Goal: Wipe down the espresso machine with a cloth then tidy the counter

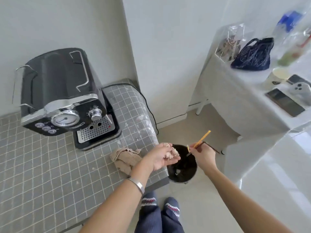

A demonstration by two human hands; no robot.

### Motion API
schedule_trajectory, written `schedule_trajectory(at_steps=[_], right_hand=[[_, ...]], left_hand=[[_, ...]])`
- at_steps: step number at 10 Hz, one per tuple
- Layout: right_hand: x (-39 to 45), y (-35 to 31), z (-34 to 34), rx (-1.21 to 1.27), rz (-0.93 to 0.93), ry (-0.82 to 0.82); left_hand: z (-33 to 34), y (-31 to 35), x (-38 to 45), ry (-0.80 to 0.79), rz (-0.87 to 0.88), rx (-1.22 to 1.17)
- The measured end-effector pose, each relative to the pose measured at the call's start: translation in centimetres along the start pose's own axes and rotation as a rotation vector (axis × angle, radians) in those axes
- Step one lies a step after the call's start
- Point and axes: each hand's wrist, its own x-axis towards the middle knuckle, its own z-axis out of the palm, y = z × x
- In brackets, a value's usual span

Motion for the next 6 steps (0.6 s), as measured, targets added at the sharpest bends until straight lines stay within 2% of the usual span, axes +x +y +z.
schedule_trajectory(at_steps=[2, 3, 5, 6], right_hand=[[5.1, 3.9, 2.0, 0.015, 0.124, -0.008], [6.7, 6.3, 3.1, -0.078, 0.156, -0.113], [6.8, 8.7, 4.1, -0.135, 0.270, -0.209], [6.6, 8.3, 4.1, -0.134, 0.236, -0.187]], left_hand=[[4.0, -1.5, 8.0, 0.147, -0.117, 0.151], [4.0, -2.3, 10.5, 0.177, -0.144, 0.203], [2.8, -3.6, 11.2, 0.307, -0.093, 0.267], [2.2, -4.2, 11.1, 0.359, -0.019, 0.334]])
